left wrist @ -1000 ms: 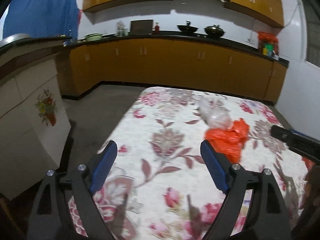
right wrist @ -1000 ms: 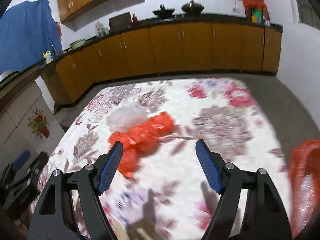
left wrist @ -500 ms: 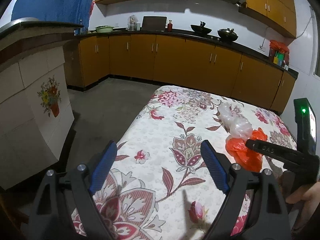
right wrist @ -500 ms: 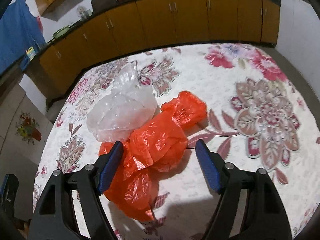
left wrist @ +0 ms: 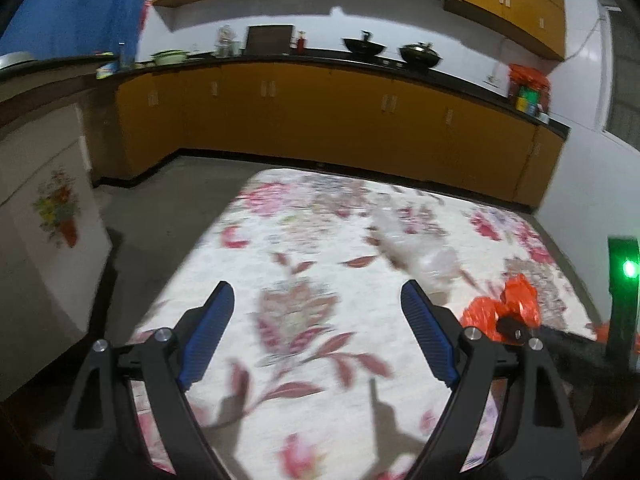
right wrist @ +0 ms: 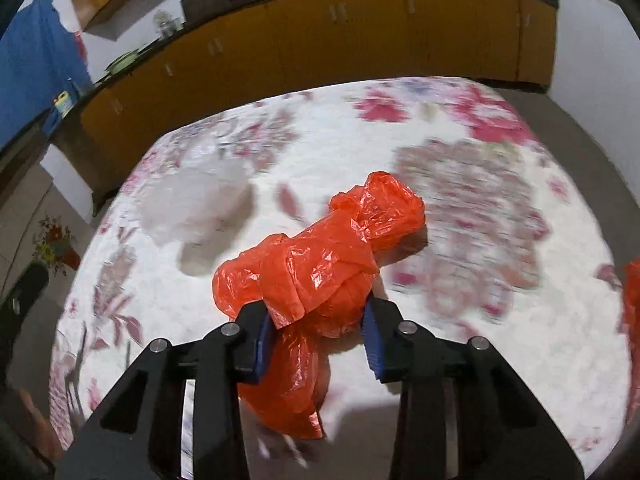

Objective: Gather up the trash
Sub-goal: 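Grasp a red bag with the right gripper while the left grasps a clear bag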

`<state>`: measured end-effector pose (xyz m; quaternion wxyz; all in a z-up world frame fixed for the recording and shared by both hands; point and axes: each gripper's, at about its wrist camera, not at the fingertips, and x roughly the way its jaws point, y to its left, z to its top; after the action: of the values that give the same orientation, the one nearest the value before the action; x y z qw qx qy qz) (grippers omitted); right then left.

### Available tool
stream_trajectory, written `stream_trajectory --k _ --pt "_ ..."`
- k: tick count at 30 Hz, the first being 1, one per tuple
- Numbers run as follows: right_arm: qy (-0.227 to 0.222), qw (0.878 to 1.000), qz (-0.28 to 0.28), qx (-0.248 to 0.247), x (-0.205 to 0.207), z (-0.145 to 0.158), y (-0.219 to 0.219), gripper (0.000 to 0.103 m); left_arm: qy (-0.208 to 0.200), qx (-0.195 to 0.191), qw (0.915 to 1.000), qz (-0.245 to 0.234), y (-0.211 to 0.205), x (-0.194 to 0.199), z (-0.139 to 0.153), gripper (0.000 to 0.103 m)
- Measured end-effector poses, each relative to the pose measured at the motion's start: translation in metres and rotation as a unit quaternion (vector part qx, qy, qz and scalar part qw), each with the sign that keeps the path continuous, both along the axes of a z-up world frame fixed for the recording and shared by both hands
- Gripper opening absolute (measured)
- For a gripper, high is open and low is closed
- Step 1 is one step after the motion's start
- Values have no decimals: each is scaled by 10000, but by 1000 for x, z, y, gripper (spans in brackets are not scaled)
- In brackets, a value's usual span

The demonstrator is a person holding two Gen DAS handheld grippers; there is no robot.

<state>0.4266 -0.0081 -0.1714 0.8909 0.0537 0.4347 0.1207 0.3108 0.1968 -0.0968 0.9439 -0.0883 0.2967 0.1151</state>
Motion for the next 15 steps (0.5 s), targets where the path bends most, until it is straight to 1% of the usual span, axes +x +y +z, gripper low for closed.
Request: stream_trajectory --k 2,6,8,11,14,15 --pt "-89 9997 -115 -190 -7 1 -19 38 64 -1 9998 -196 -13 19 -1 84" --pt "-246 9980 -310 -497 -18 7 -51 38 248 -40 9989 -395 -35 58 -7 84" --pt "-296 9973 -379 -554 -20 9 -66 38 337 -84 9984 -451 -43 76 -10 84" --pt "-340 9971 -398 -558 -22 11 -78 38 562 -39 9973 -469 -54 103 -19 84" --pt "-338 9974 -404 -499 -23 11 -86 38 859 -43 9952 -469 -59 123 -32 84" --pt "-331 9975 -406 -477 -23 11 -87 38 969 -36 9943 -439 -60 129 -36 81"
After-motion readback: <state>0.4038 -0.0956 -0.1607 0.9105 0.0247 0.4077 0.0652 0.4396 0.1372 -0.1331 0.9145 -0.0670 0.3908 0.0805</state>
